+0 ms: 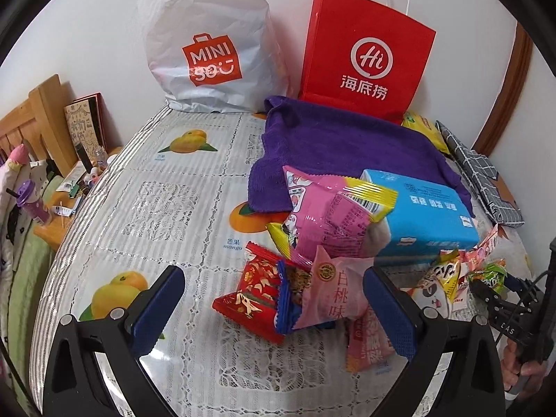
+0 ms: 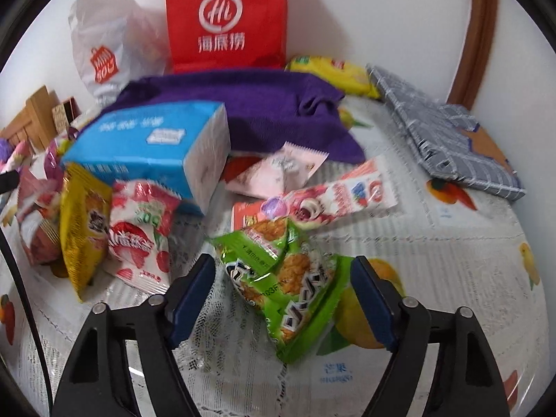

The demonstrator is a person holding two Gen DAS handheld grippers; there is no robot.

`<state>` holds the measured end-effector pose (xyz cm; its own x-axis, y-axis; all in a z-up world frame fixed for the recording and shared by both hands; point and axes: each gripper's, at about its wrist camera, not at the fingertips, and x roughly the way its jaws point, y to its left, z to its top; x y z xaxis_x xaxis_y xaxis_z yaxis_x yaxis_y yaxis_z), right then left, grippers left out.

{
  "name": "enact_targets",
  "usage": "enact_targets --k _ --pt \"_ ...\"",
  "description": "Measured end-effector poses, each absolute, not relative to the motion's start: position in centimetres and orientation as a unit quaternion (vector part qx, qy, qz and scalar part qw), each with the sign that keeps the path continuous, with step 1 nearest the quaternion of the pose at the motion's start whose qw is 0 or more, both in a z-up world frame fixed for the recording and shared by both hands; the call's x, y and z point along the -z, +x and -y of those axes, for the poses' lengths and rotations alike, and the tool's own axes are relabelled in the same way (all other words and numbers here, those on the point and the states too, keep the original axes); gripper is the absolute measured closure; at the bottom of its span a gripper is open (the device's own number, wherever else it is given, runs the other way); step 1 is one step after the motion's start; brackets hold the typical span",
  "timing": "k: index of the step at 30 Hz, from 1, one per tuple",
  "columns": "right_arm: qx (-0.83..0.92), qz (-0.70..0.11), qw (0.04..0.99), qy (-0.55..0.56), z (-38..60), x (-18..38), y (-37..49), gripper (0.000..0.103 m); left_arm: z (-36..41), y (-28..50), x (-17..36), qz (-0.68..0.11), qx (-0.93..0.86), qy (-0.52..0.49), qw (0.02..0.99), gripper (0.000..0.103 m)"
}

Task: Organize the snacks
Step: 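Reach the right gripper to the green triangular snack pack and grasp it, then grasp the pink-beige snack packet with the left gripper while the right lifts the green pack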

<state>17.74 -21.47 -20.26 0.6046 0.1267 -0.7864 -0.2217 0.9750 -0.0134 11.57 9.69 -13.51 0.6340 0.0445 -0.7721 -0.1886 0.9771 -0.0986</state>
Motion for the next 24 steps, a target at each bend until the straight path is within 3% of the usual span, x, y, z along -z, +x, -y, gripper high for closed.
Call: enact_targets --k 5,9,17,21,24 --pt "-0.097 -0.438 0.893 -0.049 21.5 20.5 18.1 0.031 -9.9 11.8 13.7 -0.429 -0.064 -0.082 0.897 0.0" --pt "-0.094 -0.428 0.897 -0.051 21.5 19.9 17.8 0.043 -10.2 12.0 13.8 -0.434 -0.062 -0.081 0.895 0.0" --pt "-0.095 -0.422 0.901 -0.033 21.8 19.0 17.0 0.045 -9.2 12.6 14.3 -0.438 -0.023 -0.08 0.895 0.001" --pt "-0.088 -0.414 0.905 -0.031 22.2 18.2 16.3 0.045 -8.4 12.9 14.3 -0.437 0.002 -0.081 0.896 0.008" --pt "-0.085 -0.412 0.907 -0.028 22.4 18.0 15.9 0.045 -7.9 13.0 14.3 -0.436 0.024 -0.082 0.896 0.02"
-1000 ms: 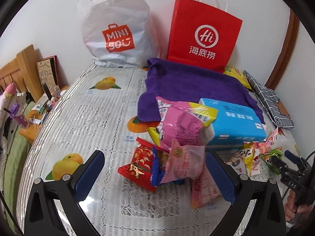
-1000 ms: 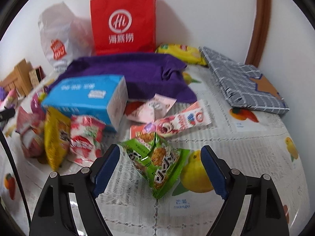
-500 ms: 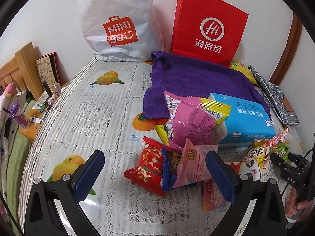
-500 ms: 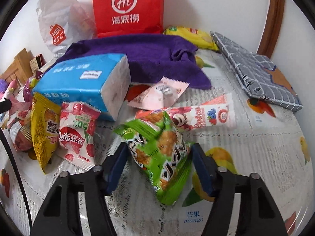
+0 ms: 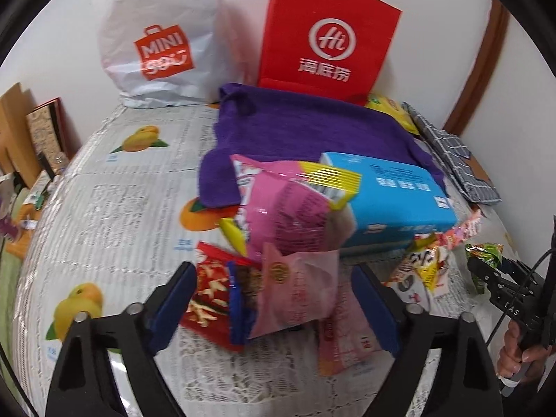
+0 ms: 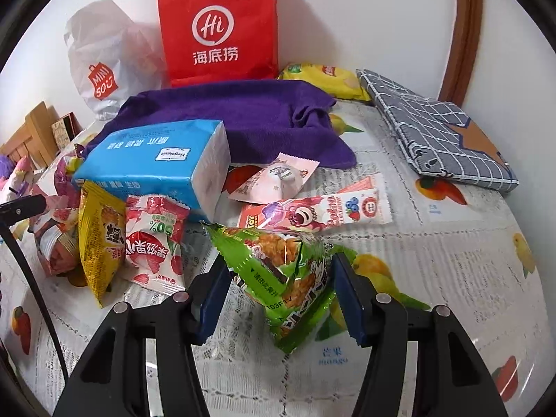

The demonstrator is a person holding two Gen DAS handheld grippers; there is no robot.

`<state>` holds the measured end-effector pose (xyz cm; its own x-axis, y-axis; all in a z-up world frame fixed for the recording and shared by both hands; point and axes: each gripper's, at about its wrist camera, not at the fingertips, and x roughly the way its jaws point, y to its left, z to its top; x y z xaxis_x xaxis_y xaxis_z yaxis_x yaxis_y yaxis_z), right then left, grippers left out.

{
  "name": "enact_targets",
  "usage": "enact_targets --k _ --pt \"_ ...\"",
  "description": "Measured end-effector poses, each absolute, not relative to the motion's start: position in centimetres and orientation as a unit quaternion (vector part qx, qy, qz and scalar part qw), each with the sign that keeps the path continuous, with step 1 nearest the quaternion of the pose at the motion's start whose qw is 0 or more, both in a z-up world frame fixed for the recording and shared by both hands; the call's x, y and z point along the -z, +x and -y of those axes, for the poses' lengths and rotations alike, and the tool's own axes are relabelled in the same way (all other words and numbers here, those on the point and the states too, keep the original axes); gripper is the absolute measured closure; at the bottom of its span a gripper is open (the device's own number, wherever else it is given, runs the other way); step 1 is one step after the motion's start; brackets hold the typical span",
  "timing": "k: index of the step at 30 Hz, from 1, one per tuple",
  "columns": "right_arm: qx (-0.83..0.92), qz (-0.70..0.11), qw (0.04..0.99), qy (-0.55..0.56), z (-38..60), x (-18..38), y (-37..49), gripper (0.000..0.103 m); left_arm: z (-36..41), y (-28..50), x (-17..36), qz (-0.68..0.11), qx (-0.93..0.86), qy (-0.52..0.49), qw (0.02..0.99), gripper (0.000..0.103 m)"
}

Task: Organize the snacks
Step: 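Grasp the pink-beige snack packet with the left gripper while the right lifts the green pack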

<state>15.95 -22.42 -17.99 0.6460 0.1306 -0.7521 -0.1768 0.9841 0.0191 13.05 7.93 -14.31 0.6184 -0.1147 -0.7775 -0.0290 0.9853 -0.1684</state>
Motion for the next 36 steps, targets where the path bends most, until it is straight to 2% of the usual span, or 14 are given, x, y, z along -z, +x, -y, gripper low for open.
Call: enact_targets --k 3,8,22,36 --pt "-0.08 -0.415 0.906 -0.025 22.6 18.1 15.7 0.045 -7.8 13.2 14.6 -0.447 0.038 -0.087 0.89 0.04" --pt "-0.078 -0.419 0.905 -0.017 22.8 18.4 15.7 0.045 -8.4 13.1 14.9 -0.45 0.041 -0.103 0.886 0.052" --pt "-0.069 -0.418 0.906 -0.009 23.4 18.3 15.8 0.045 -9.2 12.8 14.0 -0.438 0.049 -0.126 0.889 0.052" --pt "-0.067 -0.422 0.904 -0.008 23.7 18.1 15.6 0.045 -7.6 14.1 15.8 -0.47 0.054 -0.107 0.874 0.05"
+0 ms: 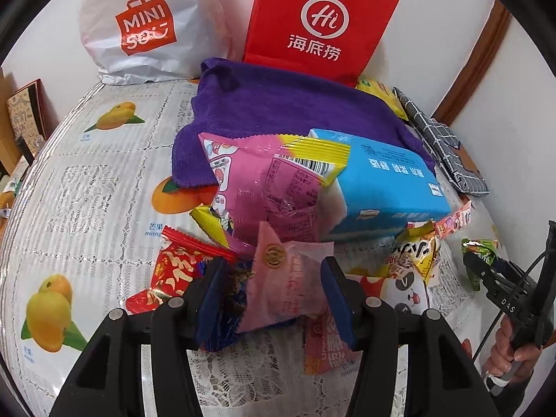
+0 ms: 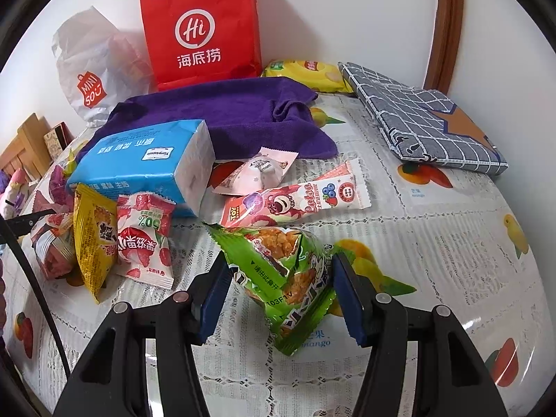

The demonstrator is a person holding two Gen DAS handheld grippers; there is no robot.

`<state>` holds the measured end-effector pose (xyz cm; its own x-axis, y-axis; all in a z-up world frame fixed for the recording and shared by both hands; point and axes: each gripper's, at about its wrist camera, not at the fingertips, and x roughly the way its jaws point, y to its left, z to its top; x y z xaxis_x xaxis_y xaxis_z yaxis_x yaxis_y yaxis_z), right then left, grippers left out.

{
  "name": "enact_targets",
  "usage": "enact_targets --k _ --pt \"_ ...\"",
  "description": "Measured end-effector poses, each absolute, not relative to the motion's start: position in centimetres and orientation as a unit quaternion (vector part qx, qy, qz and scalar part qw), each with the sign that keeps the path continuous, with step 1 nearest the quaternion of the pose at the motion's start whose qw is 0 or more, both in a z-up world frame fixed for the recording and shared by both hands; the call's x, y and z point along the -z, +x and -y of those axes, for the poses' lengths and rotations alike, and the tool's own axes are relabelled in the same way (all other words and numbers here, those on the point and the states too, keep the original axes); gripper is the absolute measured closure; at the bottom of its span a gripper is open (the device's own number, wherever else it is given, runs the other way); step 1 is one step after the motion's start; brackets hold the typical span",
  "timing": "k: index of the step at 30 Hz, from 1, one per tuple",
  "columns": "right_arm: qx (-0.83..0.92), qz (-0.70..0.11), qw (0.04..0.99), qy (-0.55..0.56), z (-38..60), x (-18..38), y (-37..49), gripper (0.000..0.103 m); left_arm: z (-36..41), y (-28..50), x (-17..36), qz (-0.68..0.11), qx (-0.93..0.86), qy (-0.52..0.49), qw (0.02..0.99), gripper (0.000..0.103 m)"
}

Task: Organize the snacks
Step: 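Grasp the pink-beige snack packet with the left gripper while the right lifts the green pack, then carry both held packets up and over the purple towel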

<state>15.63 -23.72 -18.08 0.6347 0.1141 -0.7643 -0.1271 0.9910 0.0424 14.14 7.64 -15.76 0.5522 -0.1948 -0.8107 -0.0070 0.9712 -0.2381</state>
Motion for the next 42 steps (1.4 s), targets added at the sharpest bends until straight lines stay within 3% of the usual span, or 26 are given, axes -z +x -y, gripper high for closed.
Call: enact_targets --k 2,3,7,28,42 --pt "-0.065 -0.422 0.904 -0.009 23.7 18.0 15.6 0.045 -7.5 14.3 15.8 -0.471 0.057 -0.106 0.874 0.055" --pt "-0.065 -0.421 0.905 -0.009 23.7 17.9 15.6 0.045 -7.5 14.3 15.8 -0.472 0.06 -0.104 0.873 0.068" --pt "-0.067 -0.414 0.908 -0.008 23.6 17.1 15.3 0.046 -7.5 14.0 15.3 -0.467 0.065 -0.102 0.876 0.076" --pt "-0.11 -0.366 0.924 -0.013 20.4 10.2 13.7 0.047 -7.0 11.1 8.1 -0.413 0.064 -0.107 0.902 0.076" --pt "-0.142 -0.334 0.932 -0.016 17.4 5.2 17.3 0.047 -4.7 15.2 2.8 -0.385 0.085 -0.102 0.913 0.076"
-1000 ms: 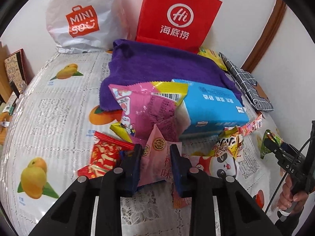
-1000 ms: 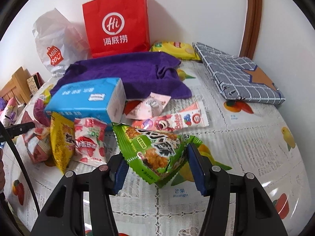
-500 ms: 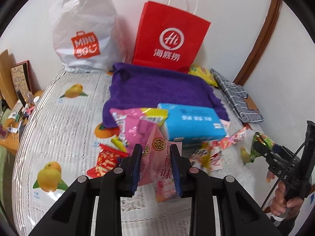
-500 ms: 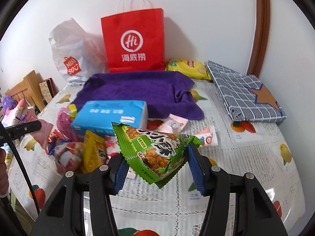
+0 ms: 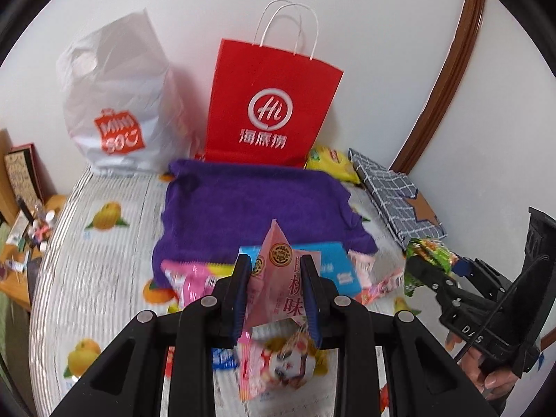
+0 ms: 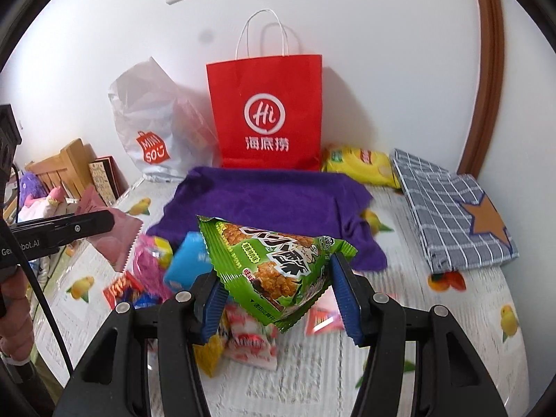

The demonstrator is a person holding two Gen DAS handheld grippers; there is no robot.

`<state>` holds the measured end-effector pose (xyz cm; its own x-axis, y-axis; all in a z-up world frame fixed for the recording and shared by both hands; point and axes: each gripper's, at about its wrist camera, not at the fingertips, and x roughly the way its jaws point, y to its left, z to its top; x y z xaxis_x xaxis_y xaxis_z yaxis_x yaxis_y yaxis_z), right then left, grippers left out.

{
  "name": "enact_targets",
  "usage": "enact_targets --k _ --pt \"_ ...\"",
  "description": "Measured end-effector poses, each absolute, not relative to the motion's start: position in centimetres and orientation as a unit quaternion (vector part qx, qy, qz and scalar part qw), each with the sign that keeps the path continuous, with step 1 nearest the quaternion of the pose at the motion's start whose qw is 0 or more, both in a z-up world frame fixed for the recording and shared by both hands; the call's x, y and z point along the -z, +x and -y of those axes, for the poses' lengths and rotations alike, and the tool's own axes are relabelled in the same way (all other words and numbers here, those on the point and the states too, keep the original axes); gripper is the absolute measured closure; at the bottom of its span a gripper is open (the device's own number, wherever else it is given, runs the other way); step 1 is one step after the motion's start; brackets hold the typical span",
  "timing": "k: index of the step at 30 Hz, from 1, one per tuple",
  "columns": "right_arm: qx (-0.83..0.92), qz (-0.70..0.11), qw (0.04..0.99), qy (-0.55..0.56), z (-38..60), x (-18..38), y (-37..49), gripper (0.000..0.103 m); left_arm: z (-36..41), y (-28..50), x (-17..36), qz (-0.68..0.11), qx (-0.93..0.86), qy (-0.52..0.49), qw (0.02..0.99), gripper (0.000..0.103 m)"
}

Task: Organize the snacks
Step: 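Carry both held packets up and over the purple towel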

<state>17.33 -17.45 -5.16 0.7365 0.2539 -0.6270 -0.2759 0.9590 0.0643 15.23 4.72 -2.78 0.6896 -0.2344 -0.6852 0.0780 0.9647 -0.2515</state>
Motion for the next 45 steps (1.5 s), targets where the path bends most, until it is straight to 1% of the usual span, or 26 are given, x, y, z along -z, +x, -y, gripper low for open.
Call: enact_targets --k 9,19,25,29,37,40,45 --pt "-0.133 -0.326 0.936 -0.012 16.8 3.4 23.2 0.047 -4.6 20.2 1.0 -0.379 0.078 -0.086 0.918 0.076" --pt "-0.124 -0.319 0.94 0.003 16.8 2.7 30.1 0.048 -5.5 27.2 0.6 -0.385 0.067 -0.099 0.915 0.076" --pt "-0.123 -0.316 0.941 0.004 16.6 2.9 33.8 0.048 -6.1 30.9 1.4 -0.389 0.06 -0.103 0.914 0.076" --pt "-0.12 -0.327 0.937 -0.001 16.6 4.4 36.3 0.048 -6.5 32.9 3.4 -0.398 0.053 -0.1 0.91 0.076" --pt "-0.116 -0.375 0.919 -0.02 16.7 9.7 40.3 0.048 -8.2 35.9 8.5 -0.448 0.039 -0.104 0.887 0.076" --pt "-0.123 -0.397 0.909 -0.012 16.9 11.3 41.4 0.048 -9.1 36.6 9.6 -0.46 0.035 -0.117 0.879 0.076" --pt "-0.132 -0.41 0.902 -0.02 16.6 12.6 41.7 0.048 -9.9 37.0 10.4 -0.468 0.028 -0.124 0.874 0.076"
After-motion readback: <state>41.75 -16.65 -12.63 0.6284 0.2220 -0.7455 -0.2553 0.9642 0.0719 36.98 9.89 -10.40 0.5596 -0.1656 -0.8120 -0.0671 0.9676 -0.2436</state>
